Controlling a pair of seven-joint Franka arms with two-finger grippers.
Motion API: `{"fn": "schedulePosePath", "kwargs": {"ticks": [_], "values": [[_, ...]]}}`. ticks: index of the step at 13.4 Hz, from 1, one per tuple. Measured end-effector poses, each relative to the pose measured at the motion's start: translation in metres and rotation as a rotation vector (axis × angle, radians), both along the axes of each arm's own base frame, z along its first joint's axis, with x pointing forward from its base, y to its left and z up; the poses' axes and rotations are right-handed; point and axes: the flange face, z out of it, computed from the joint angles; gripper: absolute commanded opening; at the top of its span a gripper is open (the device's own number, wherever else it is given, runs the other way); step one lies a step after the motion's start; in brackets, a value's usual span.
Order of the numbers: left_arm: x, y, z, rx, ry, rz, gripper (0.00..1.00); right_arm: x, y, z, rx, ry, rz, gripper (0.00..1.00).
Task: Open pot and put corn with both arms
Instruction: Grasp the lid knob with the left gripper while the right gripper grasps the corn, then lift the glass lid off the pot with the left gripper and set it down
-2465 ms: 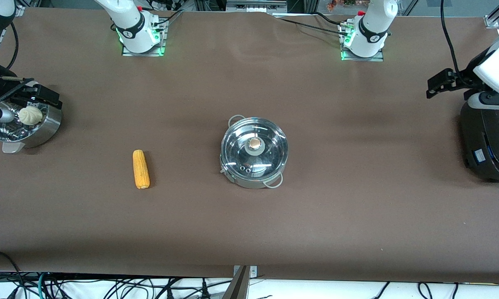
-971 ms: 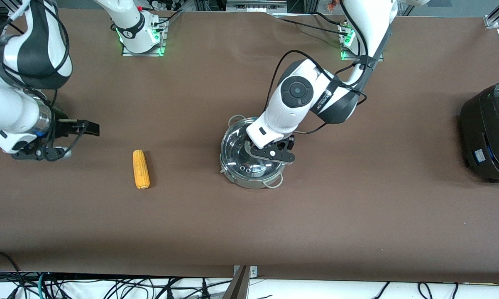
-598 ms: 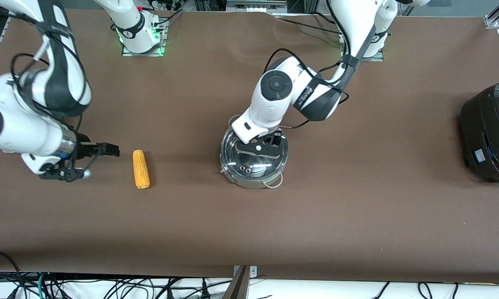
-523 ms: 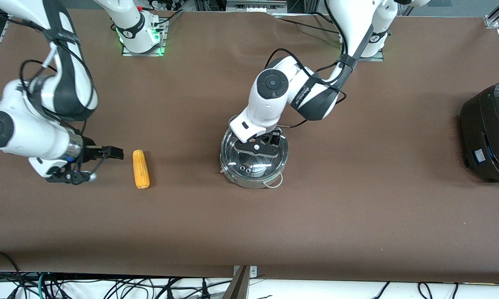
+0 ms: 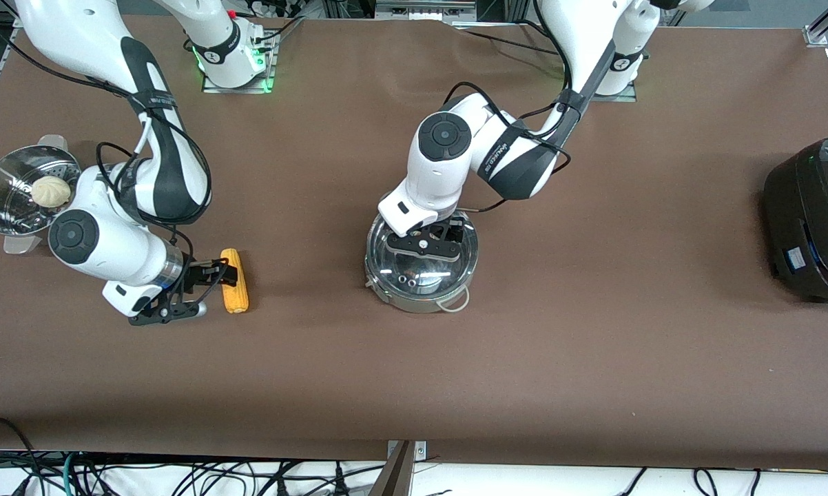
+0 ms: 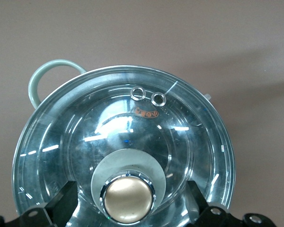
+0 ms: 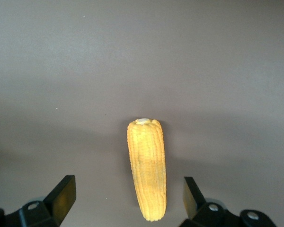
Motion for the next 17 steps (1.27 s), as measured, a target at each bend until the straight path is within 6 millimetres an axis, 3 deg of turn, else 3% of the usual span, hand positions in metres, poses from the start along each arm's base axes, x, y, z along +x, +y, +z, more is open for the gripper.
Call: {"fn": "schedulePosePath", "kwargs": {"ticks": [4,7,9,13,15,17], "values": [[0.000,0.000,-0.002,0.002,0.001,-0.001,0.41,0.000,0.000,-0.011,0.000,-0.028,0.043,1.00],[0.001,0.001,-0.002,0.009,-0.002,-0.002,0.24,-0.004,-0.003,-0.027,-0.003,-0.040,0.078,1.00],[0.001,0.001,-0.002,0.009,-0.002,-0.003,0.17,-0.011,-0.006,-0.045,-0.007,-0.068,0.114,1.00],[0.001,0.001,0.001,0.007,-0.006,-0.002,0.16,-0.025,-0.010,-0.076,-0.015,-0.095,0.131,1.00],[0.001,0.000,0.020,-0.001,-0.016,-0.003,0.16,-0.033,-0.012,-0.089,-0.019,-0.102,0.133,1.00],[-0.004,0.002,0.052,-0.005,-0.024,-0.006,0.16,-0.037,-0.013,-0.098,-0.021,-0.101,0.141,1.00]]}}
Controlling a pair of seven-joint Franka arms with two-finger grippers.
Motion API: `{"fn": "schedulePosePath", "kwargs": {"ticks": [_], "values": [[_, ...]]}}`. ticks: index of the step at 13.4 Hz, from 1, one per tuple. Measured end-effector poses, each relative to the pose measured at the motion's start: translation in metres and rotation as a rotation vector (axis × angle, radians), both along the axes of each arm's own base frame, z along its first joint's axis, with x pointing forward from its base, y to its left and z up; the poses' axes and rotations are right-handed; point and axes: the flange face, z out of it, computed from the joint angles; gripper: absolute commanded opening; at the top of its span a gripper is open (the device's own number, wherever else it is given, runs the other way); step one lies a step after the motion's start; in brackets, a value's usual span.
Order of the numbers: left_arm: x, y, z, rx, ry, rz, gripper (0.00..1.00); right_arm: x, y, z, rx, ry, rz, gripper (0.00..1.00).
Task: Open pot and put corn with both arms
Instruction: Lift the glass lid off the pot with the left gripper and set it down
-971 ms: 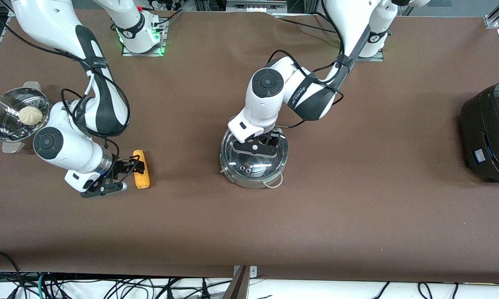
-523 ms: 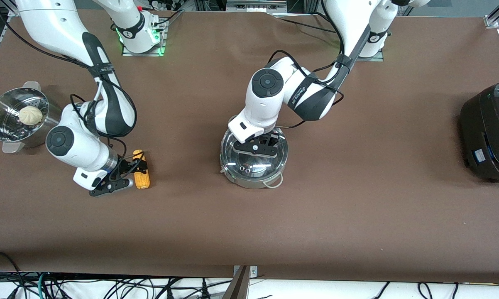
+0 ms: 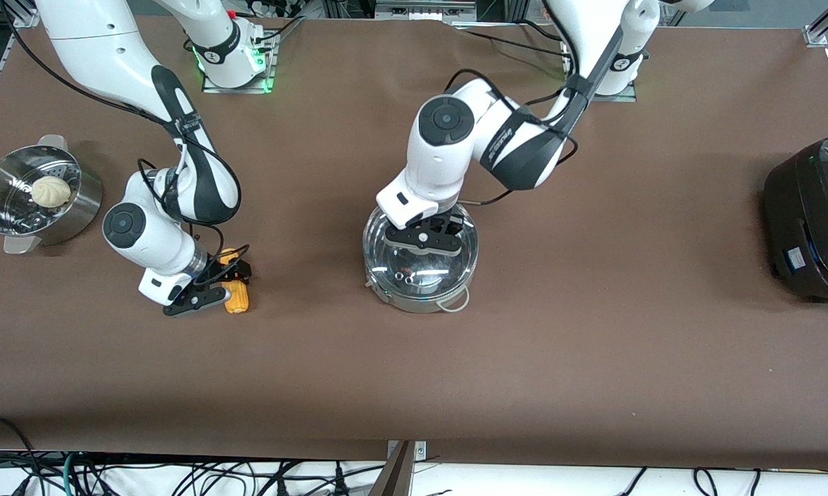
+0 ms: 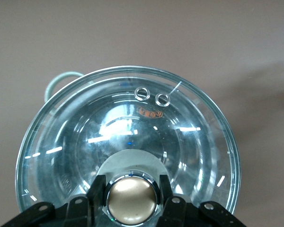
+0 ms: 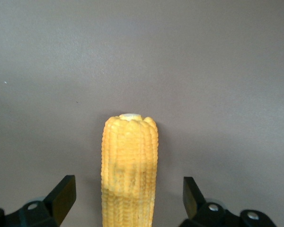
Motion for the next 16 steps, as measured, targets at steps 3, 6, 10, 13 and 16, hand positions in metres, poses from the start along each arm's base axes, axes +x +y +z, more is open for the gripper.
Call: {"fn": "schedulePosePath", "kwargs": {"ticks": [3,6,10,13,16], "values": [[-0.007,0.016,0.044,0.024,0.015,0.009,0.17,0.000,0.000,-0.006,-0.002,-0.007,0.007,1.00],[0.004,0.056,0.066,0.068,0.056,0.030,0.17,-0.001,0.004,-0.015,-0.001,-0.015,0.016,1.00],[0.037,0.145,0.065,0.147,0.167,-0.066,0.16,-0.002,0.006,-0.022,-0.001,-0.022,0.019,1.00],[0.065,0.221,0.045,0.156,0.220,-0.114,0.17,-0.002,0.006,-0.025,-0.002,-0.026,0.023,1.00],[0.078,0.280,0.022,0.146,0.233,-0.159,0.18,-0.002,0.004,-0.027,-0.003,-0.025,0.032,0.90]]}}
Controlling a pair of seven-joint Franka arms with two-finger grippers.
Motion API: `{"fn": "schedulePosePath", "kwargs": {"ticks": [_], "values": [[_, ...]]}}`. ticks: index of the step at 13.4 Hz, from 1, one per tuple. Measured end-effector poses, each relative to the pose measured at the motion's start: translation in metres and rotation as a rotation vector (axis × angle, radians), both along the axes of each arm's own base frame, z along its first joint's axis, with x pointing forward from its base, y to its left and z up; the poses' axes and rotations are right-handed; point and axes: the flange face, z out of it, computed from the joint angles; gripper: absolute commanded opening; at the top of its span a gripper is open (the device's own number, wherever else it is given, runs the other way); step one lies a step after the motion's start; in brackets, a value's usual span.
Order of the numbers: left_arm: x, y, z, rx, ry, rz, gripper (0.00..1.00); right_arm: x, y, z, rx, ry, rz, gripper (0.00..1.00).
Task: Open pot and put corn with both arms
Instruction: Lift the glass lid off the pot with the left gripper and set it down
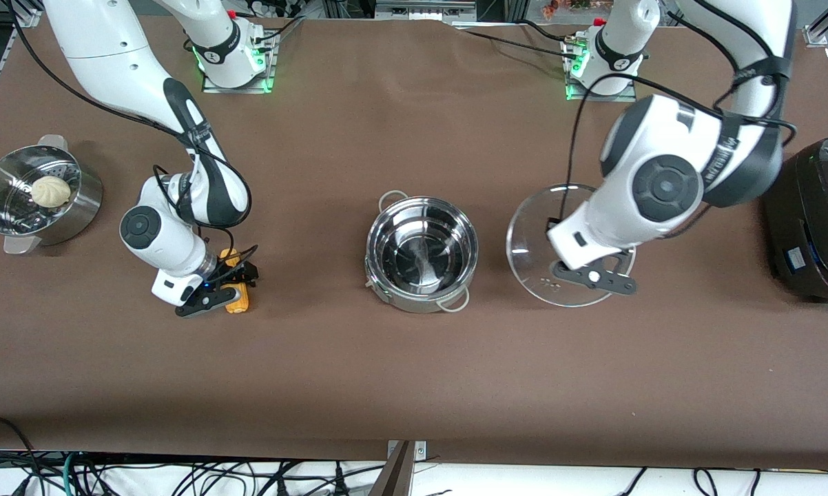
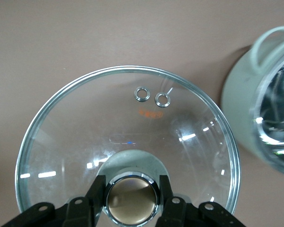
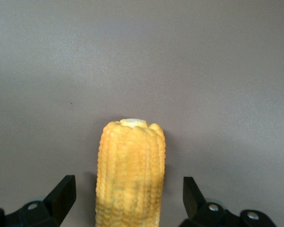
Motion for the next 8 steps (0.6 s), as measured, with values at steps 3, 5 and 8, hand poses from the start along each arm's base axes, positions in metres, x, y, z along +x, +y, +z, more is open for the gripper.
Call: {"fn": "schedulePosePath", "kwargs": {"ticks": [3,5,8], "values": [[-0.009,0.045,-0.039,-0.028,-0.045,-0.067,0.19,0.000,0.000,0.000,0.000,-0.002,0.004,0.61],[-0.029,0.074,-0.078,-0.040,-0.085,-0.084,0.19,0.000,-0.001,0.000,0.000,-0.003,0.004,0.49],[-0.057,0.126,-0.138,-0.056,-0.138,-0.124,0.19,0.001,-0.001,0.000,0.000,-0.006,0.004,0.28]]}}
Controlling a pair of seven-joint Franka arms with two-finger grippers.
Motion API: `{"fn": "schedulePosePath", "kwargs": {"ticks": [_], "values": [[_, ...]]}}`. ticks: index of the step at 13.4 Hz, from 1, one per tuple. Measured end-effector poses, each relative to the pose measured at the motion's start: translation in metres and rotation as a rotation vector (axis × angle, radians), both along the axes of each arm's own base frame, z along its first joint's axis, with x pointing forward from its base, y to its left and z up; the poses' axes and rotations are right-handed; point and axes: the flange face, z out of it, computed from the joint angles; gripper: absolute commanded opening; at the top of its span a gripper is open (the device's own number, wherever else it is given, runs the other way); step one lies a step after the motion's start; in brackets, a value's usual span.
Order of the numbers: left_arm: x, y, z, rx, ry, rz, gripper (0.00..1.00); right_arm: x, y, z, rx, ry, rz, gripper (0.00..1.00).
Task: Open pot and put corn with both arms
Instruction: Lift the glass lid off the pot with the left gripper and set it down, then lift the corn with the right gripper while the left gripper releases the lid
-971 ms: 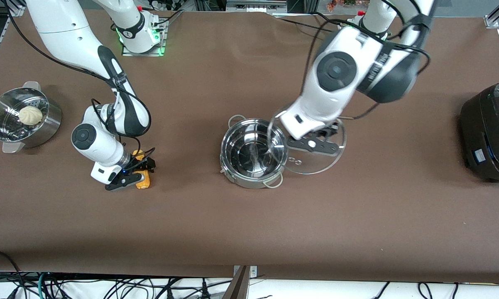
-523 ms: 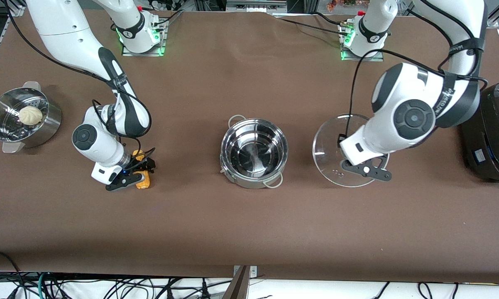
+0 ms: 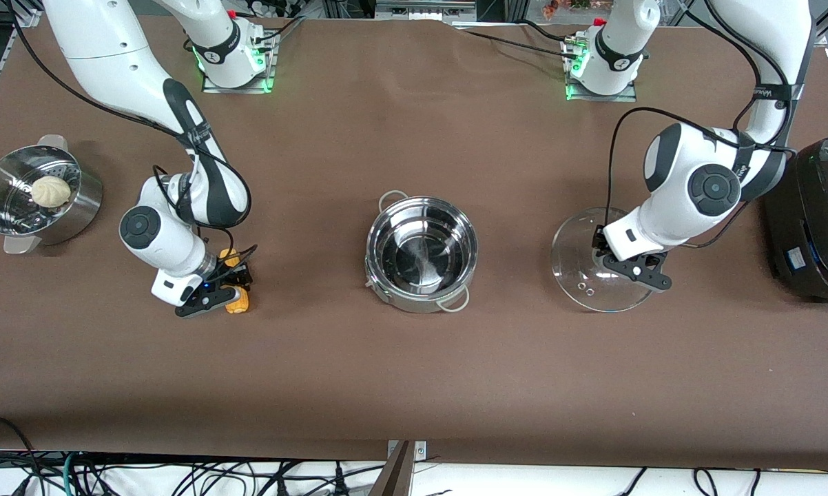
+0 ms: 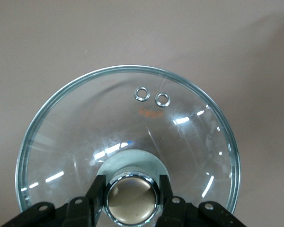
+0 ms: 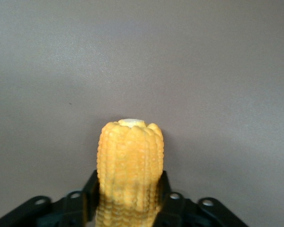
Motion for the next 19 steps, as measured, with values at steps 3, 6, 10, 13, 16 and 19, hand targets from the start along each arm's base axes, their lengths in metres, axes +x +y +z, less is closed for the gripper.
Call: {"fn": "schedulePosePath", "kwargs": {"ticks": [3,6,10,13,16,19], "values": [[-0.024,0.031,-0.038,-0.003,0.013,-0.006,0.19,0.000,0.000,0.000,0.000,-0.001,0.000,0.28],[-0.032,0.031,-0.051,-0.003,0.037,-0.010,0.21,0.001,0.000,0.002,0.001,-0.004,0.001,0.28],[-0.036,0.031,-0.066,-0.003,0.066,-0.010,0.29,0.002,0.003,0.043,0.011,0.037,0.007,0.29],[-0.037,0.033,-0.071,-0.004,0.076,-0.009,0.98,-0.004,0.005,0.105,0.028,0.077,0.012,0.29],[-0.037,0.039,-0.073,-0.004,0.080,0.001,1.00,-0.014,0.005,0.152,0.044,0.099,-0.021,0.29],[-0.031,0.042,-0.067,-0.003,0.085,0.007,1.00,-0.022,0.017,0.173,0.056,0.114,-0.081,0.29]]}}
